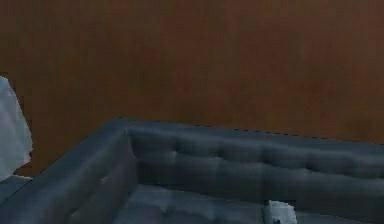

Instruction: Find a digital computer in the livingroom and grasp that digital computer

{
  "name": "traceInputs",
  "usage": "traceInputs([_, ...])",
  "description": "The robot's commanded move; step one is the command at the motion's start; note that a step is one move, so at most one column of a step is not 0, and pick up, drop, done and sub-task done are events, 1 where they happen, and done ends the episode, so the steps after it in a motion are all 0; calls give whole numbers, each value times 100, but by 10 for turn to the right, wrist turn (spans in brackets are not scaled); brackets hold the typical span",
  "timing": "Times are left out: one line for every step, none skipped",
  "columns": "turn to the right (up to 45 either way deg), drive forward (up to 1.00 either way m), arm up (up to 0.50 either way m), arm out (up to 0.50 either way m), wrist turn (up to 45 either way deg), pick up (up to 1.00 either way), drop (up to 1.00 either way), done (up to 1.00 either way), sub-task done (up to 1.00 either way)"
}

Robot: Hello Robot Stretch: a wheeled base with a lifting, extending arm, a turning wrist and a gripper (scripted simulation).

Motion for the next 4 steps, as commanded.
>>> traceInputs([-300, 0, 0, 0, 0, 0, 0, 0, 0])
traceInputs([0, 0, 50, 0, 0, 0, 0, 0, 0])
traceInputs([0, 0, 10, 0, 0, 0, 0, 0, 0])
traceInputs([0, 0, 0, 34, 0, 0, 0, 0, 0])
